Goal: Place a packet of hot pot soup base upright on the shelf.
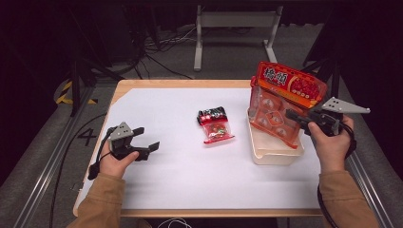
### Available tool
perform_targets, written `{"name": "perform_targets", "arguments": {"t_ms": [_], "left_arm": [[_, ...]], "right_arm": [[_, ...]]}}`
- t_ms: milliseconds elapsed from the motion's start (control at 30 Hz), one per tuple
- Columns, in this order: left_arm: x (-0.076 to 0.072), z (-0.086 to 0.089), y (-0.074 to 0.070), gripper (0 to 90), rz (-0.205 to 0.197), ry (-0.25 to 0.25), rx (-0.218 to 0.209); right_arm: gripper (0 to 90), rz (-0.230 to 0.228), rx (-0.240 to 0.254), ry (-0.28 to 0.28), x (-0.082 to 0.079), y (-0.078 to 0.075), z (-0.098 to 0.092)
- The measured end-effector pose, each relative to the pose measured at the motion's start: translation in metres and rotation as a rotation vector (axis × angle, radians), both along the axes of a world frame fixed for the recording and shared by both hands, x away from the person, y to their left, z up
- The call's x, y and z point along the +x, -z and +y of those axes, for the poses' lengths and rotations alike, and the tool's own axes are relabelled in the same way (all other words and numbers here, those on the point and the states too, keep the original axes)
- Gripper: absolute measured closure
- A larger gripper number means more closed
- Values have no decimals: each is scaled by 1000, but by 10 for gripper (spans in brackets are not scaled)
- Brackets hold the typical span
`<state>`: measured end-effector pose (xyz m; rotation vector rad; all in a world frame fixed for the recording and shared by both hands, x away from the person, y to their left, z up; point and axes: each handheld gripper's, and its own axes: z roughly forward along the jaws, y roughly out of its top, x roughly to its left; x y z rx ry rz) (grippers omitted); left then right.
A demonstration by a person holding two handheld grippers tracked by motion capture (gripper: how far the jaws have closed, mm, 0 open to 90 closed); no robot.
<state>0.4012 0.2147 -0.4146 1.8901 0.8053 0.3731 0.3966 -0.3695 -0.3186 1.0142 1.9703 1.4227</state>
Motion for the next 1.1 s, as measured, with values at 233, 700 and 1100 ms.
{"name": "perform_targets", "arguments": {"t_ms": [233, 700, 1100], "left_arm": [[0, 0, 1, 119, 2, 1, -5], [0, 0, 1, 119, 4, 2, -4], [1, -3, 1, 119, 4, 5, -3]], "right_arm": [[703, 34, 2, 6, 1, 9, -1], [702, 101, -22, -40, 5, 17, 2], [702, 137, -56, -38, 6, 27, 4]]}}
